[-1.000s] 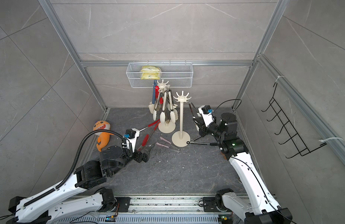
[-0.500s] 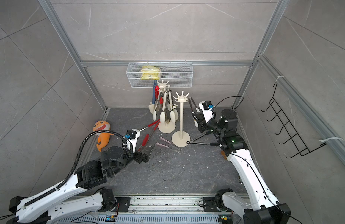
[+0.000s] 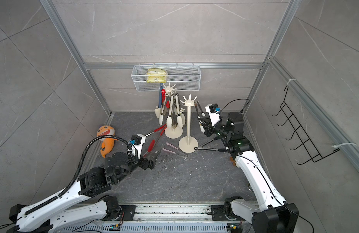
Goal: Hang food tongs on kitchen utensil racks
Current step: Hang the food tongs on the rack.
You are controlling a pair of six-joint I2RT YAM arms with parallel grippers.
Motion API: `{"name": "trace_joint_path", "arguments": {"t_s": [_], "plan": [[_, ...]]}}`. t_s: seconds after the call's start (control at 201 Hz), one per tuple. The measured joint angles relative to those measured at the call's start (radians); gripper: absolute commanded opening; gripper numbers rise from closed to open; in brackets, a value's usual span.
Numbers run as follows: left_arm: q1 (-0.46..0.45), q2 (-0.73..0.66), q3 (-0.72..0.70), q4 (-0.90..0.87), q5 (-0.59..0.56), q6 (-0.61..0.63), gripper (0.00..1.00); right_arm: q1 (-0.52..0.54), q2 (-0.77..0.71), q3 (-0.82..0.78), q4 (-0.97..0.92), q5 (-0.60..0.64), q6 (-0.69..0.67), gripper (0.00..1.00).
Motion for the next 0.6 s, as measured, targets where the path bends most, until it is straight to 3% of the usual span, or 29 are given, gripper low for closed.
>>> {"name": "trace_joint_path", "arguments": {"t_s": [0.602], "plan": [[0.0,-0.005,0.0,0.0,-0.001,0.0,1.0,0.014,0.041,0.013,0.006,-0.01,0.0,0.0]]}}
